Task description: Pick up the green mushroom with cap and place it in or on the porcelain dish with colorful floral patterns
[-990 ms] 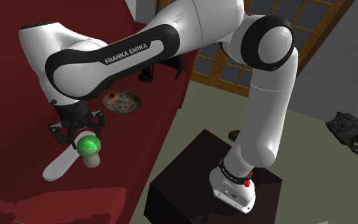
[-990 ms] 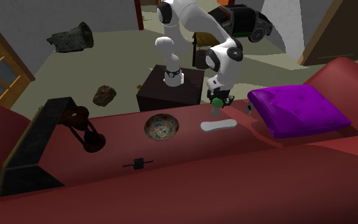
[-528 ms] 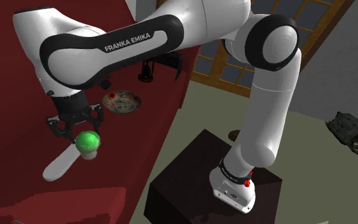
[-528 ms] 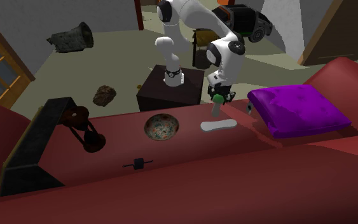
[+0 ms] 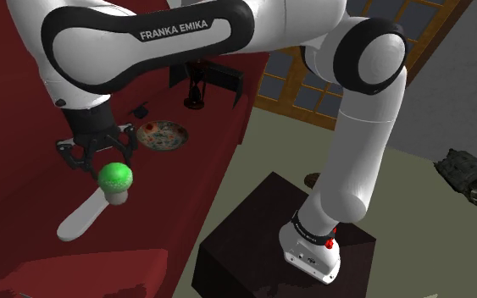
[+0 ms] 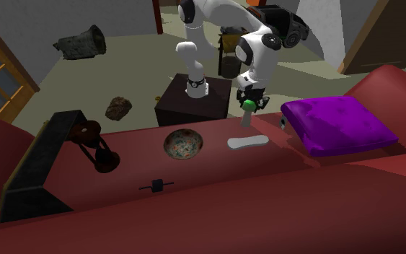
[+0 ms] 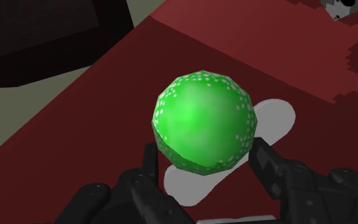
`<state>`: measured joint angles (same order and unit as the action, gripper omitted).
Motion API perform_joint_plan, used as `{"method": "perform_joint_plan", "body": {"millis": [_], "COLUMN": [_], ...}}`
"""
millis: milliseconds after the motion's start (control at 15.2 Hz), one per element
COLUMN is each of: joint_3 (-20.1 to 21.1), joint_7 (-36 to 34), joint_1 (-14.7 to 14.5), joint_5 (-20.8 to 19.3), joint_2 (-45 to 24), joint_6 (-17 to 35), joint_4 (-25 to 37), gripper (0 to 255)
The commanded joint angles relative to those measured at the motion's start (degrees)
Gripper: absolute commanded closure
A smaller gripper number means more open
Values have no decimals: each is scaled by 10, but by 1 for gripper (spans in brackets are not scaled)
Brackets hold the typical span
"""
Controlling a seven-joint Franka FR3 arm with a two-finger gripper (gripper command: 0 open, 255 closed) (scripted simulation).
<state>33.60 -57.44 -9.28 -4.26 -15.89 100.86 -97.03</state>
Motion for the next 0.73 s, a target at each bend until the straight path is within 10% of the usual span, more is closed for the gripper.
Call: {"method": "perform_joint_plan", "body": {"millis": [0,660], "joint_3": [1,-5], "joint_7": [0,26], "joint_1": [0,15], "joint_5": [2,6], "joint_2": [2,13], "joint_6": [-16,-78], "joint_4": [14,67], "gripper": [255,255]}}
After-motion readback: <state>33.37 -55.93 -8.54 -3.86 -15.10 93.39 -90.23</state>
